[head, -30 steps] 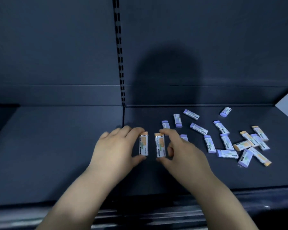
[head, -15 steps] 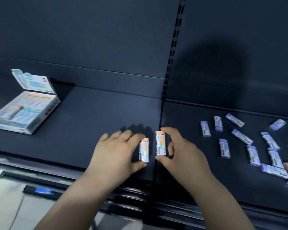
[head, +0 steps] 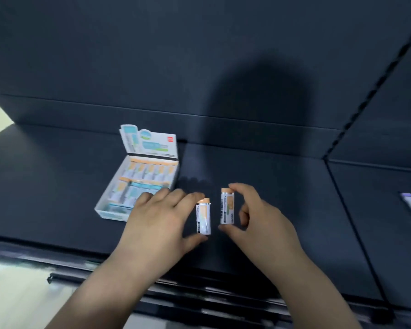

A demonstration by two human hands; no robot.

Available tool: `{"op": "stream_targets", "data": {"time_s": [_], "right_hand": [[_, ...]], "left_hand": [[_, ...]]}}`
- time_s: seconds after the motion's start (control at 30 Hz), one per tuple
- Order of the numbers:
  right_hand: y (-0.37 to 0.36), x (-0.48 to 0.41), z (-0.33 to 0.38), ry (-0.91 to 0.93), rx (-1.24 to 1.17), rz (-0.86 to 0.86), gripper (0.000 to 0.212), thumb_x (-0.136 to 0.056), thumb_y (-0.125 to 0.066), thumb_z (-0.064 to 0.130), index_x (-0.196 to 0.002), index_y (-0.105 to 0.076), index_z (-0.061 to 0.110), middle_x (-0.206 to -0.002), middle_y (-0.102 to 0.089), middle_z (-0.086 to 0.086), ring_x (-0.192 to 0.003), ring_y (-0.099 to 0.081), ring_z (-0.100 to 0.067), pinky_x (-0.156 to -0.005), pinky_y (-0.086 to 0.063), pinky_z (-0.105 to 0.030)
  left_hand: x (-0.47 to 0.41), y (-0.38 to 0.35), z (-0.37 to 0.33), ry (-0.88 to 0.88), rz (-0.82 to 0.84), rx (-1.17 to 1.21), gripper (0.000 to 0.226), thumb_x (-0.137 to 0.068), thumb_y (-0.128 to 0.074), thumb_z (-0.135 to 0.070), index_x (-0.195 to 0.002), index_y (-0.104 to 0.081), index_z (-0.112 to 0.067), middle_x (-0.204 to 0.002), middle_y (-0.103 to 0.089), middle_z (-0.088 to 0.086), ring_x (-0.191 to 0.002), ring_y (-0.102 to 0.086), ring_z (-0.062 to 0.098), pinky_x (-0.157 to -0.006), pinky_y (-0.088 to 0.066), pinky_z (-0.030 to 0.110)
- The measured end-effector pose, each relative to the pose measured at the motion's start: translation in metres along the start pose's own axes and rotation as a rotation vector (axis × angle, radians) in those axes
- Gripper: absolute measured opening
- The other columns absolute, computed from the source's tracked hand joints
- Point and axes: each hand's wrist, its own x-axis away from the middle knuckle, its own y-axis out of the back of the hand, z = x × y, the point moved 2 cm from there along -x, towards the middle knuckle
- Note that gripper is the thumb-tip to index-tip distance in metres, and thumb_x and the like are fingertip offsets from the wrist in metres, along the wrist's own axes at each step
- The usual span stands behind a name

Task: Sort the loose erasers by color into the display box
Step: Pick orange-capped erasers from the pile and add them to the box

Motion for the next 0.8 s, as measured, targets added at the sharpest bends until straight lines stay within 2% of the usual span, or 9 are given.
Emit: {"op": "stream_targets", "data": {"time_s": [0.33, 0.47, 0.6, 0.67, 0.8], "right_hand": [[-0.026, -0.018, 0.045, -0.016, 0.017, 0.066, 0.067, -0.079, -0.065, 0.048, -0.13, -0.023, 0.05, -0.073, -0.044, 0.011, -0.065, -0.045, -0.002, -0.056, -0.033, -0.016], [-0.02, -0.029, 0.052, 0.029, 0.029, 0.099, 0.067, -0.078, -0.066, 0.051, -0.131, -0.024, 0.049, -0.073, -0.044, 0.012, -0.066, -0.045, -0.001, -0.057, -0.035, -0.017], [-0.019, -0.041, 0.061, 0.06, 0.023, 0.114, 0.066, -0.077, -0.066, 0.052, -0.13, -0.026, 0.049, -0.074, -0.045, 0.013, -0.068, -0.045, -0.001, -0.058, -0.036, -0.017], [-0.021, -0.044, 0.067, 0.069, 0.023, 0.116, 0.065, -0.077, -0.065, 0.051, -0.129, -0.026, 0.05, -0.075, -0.045, 0.013, -0.069, -0.047, -0.002, -0.06, -0.039, -0.018], [-0.031, -0.047, 0.077, 0.07, 0.048, 0.12, 0.065, -0.078, -0.065, 0.052, -0.131, -0.026, 0.048, -0.074, -0.042, 0.014, -0.066, -0.043, -0.002, -0.056, -0.036, -0.016]], "left_hand": [[0.015, 0.006, 0.065, 0.075, -0.007, -0.007, 0.062, -0.055, -0.072, -0.061, -0.105, -0.066, -0.024, -0.083, -0.064, -0.008, -0.078, -0.062, 0.019, -0.064, -0.044, 0.033], [0.014, 0.018, 0.091, 0.194, 0.005, -0.02, 0.064, -0.053, -0.076, -0.058, -0.106, -0.066, -0.023, -0.077, -0.06, -0.009, -0.072, -0.061, 0.021, -0.062, -0.041, 0.032], [0.016, 0.024, 0.113, 0.273, 0.057, -0.071, 0.071, -0.044, -0.088, -0.049, -0.106, -0.066, -0.024, -0.079, -0.062, -0.006, -0.072, -0.062, 0.025, -0.06, -0.041, 0.033], [0.017, 0.023, 0.119, 0.291, 0.082, -0.073, 0.072, -0.042, -0.088, -0.048, -0.106, -0.065, -0.024, -0.078, -0.063, -0.005, -0.072, -0.062, 0.025, -0.059, -0.042, 0.033], [0.02, 0.015, 0.131, 0.269, 0.131, -0.069, 0.073, -0.041, -0.088, -0.05, -0.106, -0.066, -0.025, -0.077, -0.062, -0.006, -0.069, -0.063, 0.024, -0.057, -0.04, 0.031]]}}
